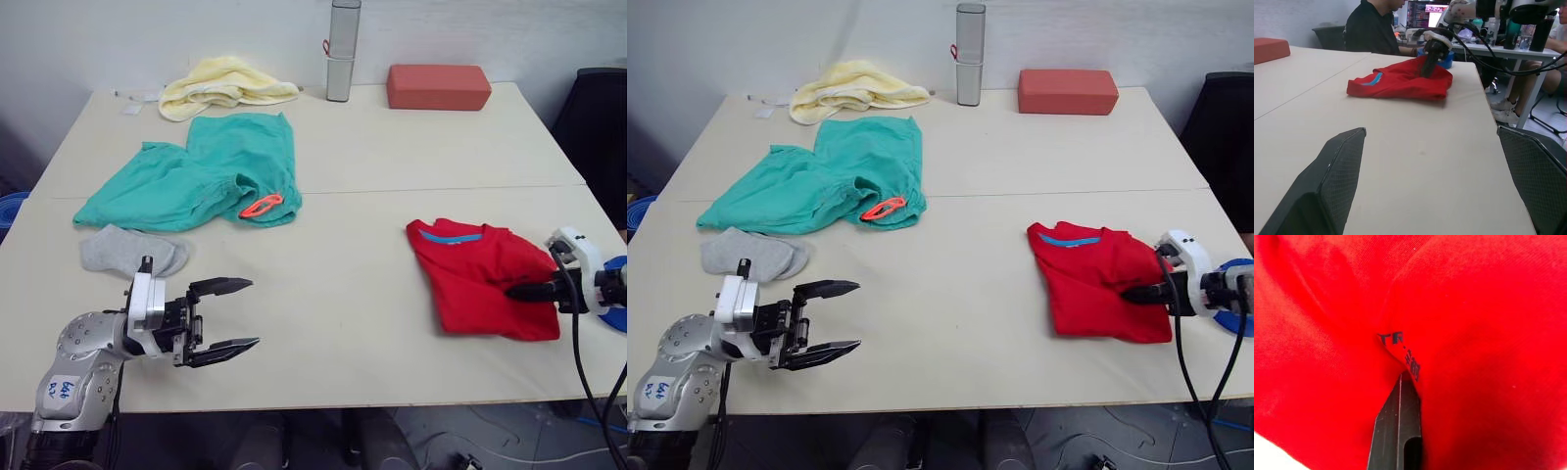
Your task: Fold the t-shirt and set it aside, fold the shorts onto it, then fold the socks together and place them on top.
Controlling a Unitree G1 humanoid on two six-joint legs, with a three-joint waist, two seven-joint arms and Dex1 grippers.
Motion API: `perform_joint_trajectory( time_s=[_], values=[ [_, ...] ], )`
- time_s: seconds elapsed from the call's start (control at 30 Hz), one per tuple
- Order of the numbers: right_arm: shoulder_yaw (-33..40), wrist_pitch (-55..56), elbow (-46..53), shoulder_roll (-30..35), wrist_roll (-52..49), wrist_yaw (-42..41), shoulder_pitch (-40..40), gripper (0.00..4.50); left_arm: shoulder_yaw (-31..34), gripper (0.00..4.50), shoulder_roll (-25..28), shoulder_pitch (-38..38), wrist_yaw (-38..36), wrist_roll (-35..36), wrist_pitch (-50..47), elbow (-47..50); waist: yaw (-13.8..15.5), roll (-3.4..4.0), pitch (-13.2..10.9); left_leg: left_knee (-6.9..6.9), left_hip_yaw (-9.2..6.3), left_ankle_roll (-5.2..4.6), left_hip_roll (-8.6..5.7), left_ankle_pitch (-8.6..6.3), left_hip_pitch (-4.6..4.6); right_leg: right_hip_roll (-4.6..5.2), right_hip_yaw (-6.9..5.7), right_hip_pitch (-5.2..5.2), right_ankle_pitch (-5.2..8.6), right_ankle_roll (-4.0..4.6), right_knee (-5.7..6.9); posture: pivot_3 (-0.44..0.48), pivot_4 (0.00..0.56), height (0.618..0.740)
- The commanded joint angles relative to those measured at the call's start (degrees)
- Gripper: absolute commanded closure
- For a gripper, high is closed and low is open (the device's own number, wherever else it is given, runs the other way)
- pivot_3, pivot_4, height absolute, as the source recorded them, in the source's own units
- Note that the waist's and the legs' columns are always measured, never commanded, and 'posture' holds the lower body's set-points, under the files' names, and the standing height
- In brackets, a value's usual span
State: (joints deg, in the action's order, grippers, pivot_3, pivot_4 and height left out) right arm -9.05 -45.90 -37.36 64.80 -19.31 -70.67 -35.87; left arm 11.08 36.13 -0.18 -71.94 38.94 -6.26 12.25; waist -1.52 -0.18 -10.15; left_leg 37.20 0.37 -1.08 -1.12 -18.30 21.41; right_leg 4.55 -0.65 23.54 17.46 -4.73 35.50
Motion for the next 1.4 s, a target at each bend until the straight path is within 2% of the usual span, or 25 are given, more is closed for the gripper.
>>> perform_joint_trajectory(
  time_s=[0.03,0.07,0.23,0.4,0.5,0.63,0.77,0.83,1.03,1.17,1.3,1.4],
  values=[
    [1.1,2.5,-4.7,-0.5,3.4,0.5,-2.3,4.49,0.3,0.00,-0.2,-0.5,-0.5,-0.1,1.1,-0.4,0.1,0.00,0.0,0.01,-0.01,0.00,0.00,0.00,0.00,0.00,-0.01,-0.01,0.00,0.00,0.00,0.000,0.150,0.740],
    [1.5,2.4,-5.3,-0.9,3.8,0.8,-2.7,4.49,0.4,0.00,-0.2,-0.5,-0.5,-0.1,1.1,-0.4,0.1,0.00,0.0,0.02,0.00,0.02,0.00,0.01,0.00,0.00,0.00,-0.01,0.00,-0.01,0.01,0.000,0.150,0.740],
    [5.0,0.7,-2.7,0.9,2.5,-1.4,-0.9,3.09,0.5,0.00,-0.2,-0.5,-0.4,-0.1,1.0,-0.4,0.1,0.01,0.0,0.02,-0.01,0.04,0.00,0.01,0.00,0.00,-0.01,0.00,-0.01,-0.01,0.02,0.000,0.150,0.740],
    [11.9,-0.5,7.0,8.7,-0.4,-6.0,7.7,1.24,0.6,0.00,0.7,-1.2,-0.2,-0.5,0.1,-1.4,0.9,0.36,-0.1,0.01,-0.01,0.04,-0.01,0.00,0.03,0.01,-0.02,0.01,-0.01,-0.02,0.01,0.000,0.150,0.740],
    [18.2,3.6,12.1,11.2,-1.8,-7.0,14.4,0.15,1.1,0.00,1.2,-2.1,-0.3,-0.1,-0.6,-2.1,1.3,0.45,-0.1,0.02,0.00,0.03,0.00,0.00,0.01,-0.02,-0.02,0.01,-0.01,-0.02,0.01,0.000,0.150,0.740],
    [30.8,19.0,18.7,7.4,-4.9,-9.1,20.8,0.05,2.6,0.00,2.5,-3.1,-0.5,0.0,-1.0,-3.8,1.1,0.43,-0.2,0.03,0.06,0.04,0.01,0.01,-0.17,-0.08,0.06,-0.13,-0.02,-0.05,0.07,0.000,0.150,0.740],
    [35.6,28.7,25.3,-0.5,-7.4,-6.9,21.7,0.05,4.4,0.00,3.5,-3.1,0.5,0.0,-1.7,-4.3,1.0,0.38,-0.2,0.06,0.08,0.06,0.04,0.02,-0.22,-0.14,0.08,-0.15,-0.04,-0.07,0.15,0.000,0.150,0.740],
    [34.5,34.3,28.3,-3.6,-5.8,-5.6,22.2,0.05,5.2,0.00,3.4,-2.9,1.5,0.0,-1.7,-3.8,1.2,0.37,-0.2,0.07,0.08,0.08,0.03,0.03,-0.20,-0.13,0.09,-0.15,-0.05,-0.09,0.16,0.000,0.150,0.740],
    [28.2,41.3,39.8,-15.3,-6.6,-2.9,24.5,0.05,8.6,0.00,4.3,-0.1,5.2,-0.7,-3.0,-1.6,1.3,0.28,-0.2,0.08,0.03,0.12,0.03,0.06,-0.17,-0.12,0.04,-0.14,-0.06,-0.11,0.16,0.000,0.150,0.740],
    [24.5,47.0,42.9,-24.1,-3.3,5.0,24.7,0.05,10.2,0.00,4.8,3.0,6.8,-1.2,-3.4,0.4,1.3,0.26,-0.2,0.08,0.04,0.14,0.02,0.07,-0.17,-0.10,0.07,-0.12,-0.06,-0.11,0.19,0.000,0.150,0.740],
    [21.1,49.1,44.7,-28.3,-0.2,9.7,27.5,0.05,12.3,0.00,5.0,6.1,9.0,-0.9,-4.1,2.9,1.5,0.18,-0.1,0.07,-0.01,0.16,0.02,0.08,-0.17,-0.07,0.04,-0.14,-0.06,-0.10,0.16,0.000,0.150,0.740],
    [20.2,49.5,43.9,-30.5,1.5,14.2,27.9,0.05,16.5,0.00,4.6,10.3,11.7,-0.9,-4.6,3.4,1.3,0.15,-0.1,0.06,-0.02,0.29,0.02,0.14,-0.17,-0.06,0.05,-0.14,-0.05,-0.10,0.14,0.000,0.150,0.740]
  ],
)
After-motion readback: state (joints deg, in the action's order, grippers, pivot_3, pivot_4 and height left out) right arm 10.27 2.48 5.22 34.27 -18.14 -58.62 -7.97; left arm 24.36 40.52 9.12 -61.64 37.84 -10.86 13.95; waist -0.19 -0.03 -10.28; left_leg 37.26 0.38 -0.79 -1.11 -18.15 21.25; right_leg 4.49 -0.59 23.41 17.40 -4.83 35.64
